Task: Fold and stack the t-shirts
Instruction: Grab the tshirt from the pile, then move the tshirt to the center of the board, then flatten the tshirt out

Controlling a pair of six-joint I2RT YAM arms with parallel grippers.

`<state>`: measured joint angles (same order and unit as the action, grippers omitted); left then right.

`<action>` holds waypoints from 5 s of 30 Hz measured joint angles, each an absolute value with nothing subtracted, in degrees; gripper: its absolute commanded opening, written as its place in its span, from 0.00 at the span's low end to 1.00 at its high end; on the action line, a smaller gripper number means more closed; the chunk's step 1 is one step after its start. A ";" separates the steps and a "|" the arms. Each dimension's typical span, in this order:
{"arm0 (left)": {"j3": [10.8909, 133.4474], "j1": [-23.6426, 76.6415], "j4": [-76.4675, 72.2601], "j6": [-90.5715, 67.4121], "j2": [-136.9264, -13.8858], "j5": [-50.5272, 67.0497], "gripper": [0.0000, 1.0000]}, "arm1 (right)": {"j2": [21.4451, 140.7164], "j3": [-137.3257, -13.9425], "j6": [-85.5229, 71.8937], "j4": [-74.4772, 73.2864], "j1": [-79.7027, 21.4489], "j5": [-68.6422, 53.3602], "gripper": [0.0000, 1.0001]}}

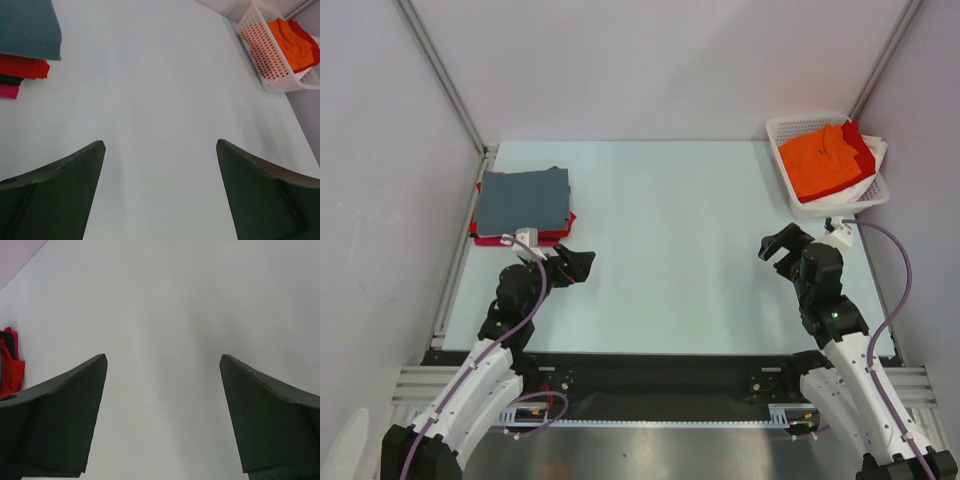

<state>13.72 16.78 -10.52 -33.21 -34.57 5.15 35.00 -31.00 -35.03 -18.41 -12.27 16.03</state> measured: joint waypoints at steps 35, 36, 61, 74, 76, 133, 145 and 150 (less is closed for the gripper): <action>13.72 16.78 -11.55 -30.85 -36.23 4.69 1.00 | 121.93 -105.82 -40.56 -19.62 13.76 17.15 0.64; 13.72 16.78 -11.62 -30.85 -36.45 4.67 1.00 | 123.98 -108.79 -40.62 -20.51 13.76 18.09 0.63; 13.72 16.78 -11.84 -30.35 -37.60 4.45 1.00 | 127.92 -121.82 -34.79 -28.56 7.20 26.48 0.00; 13.72 16.78 -11.46 -30.33 -35.83 4.45 1.00 | 98.65 -120.53 -22.31 -21.98 -22.11 11.86 0.00; 13.72 16.78 -11.31 -30.33 -35.51 4.43 1.00 | 94.61 -117.80 -23.29 -21.12 -21.41 8.58 0.09; 10.74 39.86 11.70 -49.54 -43.75 4.99 0.33 | 96.25 -58.26 -23.44 -22.63 -47.79 14.13 0.33; 16.14 38.39 9.74 -48.10 -52.36 2.81 0.00 | 94.04 -58.96 -23.18 -23.70 -44.49 17.63 0.00; 28.34 25.63 10.55 -43.81 -57.19 5.17 0.00 | 87.70 -64.07 -21.87 -25.32 -35.55 13.13 0.00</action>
